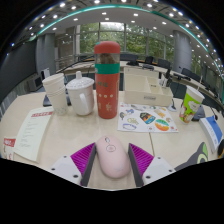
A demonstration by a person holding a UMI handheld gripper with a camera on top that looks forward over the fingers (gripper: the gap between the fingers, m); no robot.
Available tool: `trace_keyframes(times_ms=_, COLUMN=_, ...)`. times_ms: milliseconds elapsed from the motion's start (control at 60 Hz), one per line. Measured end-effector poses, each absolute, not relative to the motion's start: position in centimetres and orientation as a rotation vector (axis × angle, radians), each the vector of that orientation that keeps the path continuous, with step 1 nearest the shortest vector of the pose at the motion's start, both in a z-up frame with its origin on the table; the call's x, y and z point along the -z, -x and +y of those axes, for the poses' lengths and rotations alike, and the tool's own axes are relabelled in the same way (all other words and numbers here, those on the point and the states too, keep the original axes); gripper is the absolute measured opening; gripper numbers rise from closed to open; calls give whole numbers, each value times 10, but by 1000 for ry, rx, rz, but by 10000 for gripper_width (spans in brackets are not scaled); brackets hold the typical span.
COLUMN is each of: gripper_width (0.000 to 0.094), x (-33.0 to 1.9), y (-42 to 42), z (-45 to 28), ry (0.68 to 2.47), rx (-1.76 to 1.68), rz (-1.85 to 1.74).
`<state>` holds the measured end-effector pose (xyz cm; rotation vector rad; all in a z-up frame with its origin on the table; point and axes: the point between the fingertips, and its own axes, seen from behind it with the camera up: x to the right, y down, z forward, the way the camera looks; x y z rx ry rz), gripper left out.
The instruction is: Arrange mouse
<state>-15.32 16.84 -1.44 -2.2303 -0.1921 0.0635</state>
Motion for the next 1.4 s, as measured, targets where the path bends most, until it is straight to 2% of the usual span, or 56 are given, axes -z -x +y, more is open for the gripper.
trace_keyframes(times_ms=33, gripper_width=570, x=14, y=152, z=170, ry=2226, rx=-54, rz=-197)
trace_keyframes(times_ms=217, gripper_width=400, x=14, y=157, z=168, ry=2224, rx=-18, rz=-240)
trace_keyframes(times_ms=350, gripper_width=345, x=3, y=170, z=154, ry=2233, rx=-47, rz=-240)
trace_keyframes(times_ms=450, gripper_width=346, x=-34, y=175, z=135, ry=2193, rx=-86, rz=-210)
trace_keyframes(times_ms=567, gripper_width=346, x=-104, y=161, z=114, ry=2108, rx=-142, rz=-141)
trace_keyframes(times_ms=683, gripper_width=347, x=-168, y=108, z=100, ry=2030, rx=-163, rz=-43)
trace_keyframes(times_ms=767, gripper_width=344, x=-185, y=53, z=95, ry=2016, rx=-134, rz=23)
trace_keyframes(times_ms=883, gripper_width=344, x=-156, y=-29, z=93, ry=2055, rx=-58, rz=64)
trace_keyframes(times_ms=1083, gripper_width=346, x=-49, y=-100, z=90, ry=2177, rx=-10, rz=48)
trace_keyframes(times_ms=1150, gripper_width=350, x=-28, y=-112, z=85, ry=2200, rx=-20, rz=46)
trace_keyframes(times_ms=1317, gripper_width=542, x=6, y=-106, z=77, ry=2273, rx=-93, rz=-29)
trace_keyframes(times_ms=1350, gripper_width=638, x=6, y=-107, z=74, ry=2274, rx=-92, rz=-37)
trace_keyframes(times_ms=1400, gripper_width=856, x=2, y=-105, z=70, ry=2270, rx=-92, rz=-50)
